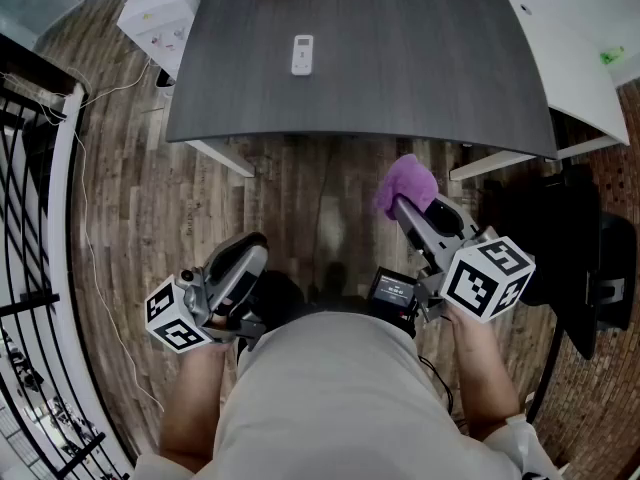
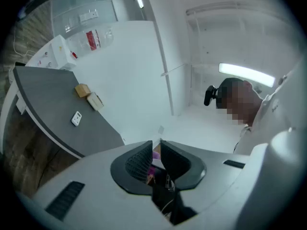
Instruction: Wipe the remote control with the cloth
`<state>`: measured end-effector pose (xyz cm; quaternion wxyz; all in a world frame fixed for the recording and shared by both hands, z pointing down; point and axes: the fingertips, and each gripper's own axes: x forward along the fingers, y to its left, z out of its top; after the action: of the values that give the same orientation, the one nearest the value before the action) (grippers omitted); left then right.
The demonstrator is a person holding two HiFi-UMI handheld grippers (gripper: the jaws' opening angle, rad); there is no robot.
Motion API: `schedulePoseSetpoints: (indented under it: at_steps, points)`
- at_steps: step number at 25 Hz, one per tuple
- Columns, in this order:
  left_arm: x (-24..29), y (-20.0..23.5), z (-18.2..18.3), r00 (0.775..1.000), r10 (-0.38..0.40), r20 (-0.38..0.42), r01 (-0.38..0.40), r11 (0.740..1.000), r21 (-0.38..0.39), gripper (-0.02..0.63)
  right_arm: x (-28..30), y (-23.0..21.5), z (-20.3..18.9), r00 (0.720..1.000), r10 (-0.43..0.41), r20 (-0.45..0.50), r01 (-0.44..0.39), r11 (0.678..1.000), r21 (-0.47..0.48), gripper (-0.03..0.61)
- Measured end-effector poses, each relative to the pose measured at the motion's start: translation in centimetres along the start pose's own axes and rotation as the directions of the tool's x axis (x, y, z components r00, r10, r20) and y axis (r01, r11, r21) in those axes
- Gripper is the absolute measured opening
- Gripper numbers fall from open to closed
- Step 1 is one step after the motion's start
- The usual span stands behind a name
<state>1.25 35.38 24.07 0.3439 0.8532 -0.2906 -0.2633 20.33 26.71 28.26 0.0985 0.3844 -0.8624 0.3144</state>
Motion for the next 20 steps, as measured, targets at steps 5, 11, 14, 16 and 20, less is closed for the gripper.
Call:
schedulePoseSetpoints:
  at_steps: [5, 11, 14, 16, 20]
  points:
    - [1.8, 3.4, 1.2, 0.996, 0.072, -0.049, -0.07, 0.996, 0.056, 0.052, 1.0, -1.8, 0.2, 0.999, -0.036, -0.026, 0.036, 0.999, 0.012, 0.132]
    - [3.6, 10.7, 3.9, 0.972, 0.17, -0.161, -0.145, 0.977, 0.156, 0.054, 5.7, -3.1, 1.5, 0.994, -0.097, -0.041, 0.097, 0.995, 0.02, 0.132]
    - [5.0, 15.3, 5.5, 0.951, 0.212, -0.224, -0.174, 0.969, 0.177, 0.055, 9.1, -3.4, 2.6, 0.99, -0.127, -0.06, 0.129, 0.991, 0.035, 0.132]
    - [6.2, 18.0, 6.5, 0.936, 0.226, -0.271, -0.181, 0.967, 0.181, 0.068, 11.3, -3.8, 3.7, 0.986, -0.151, -0.071, 0.154, 0.987, 0.046, 0.132]
    - [8.3, 22.4, 7.8, 0.898, 0.232, -0.374, -0.172, 0.967, 0.187, 0.132, 15.3, -4.7, 5.7, 0.971, -0.22, -0.092, 0.224, 0.974, 0.037, 0.132]
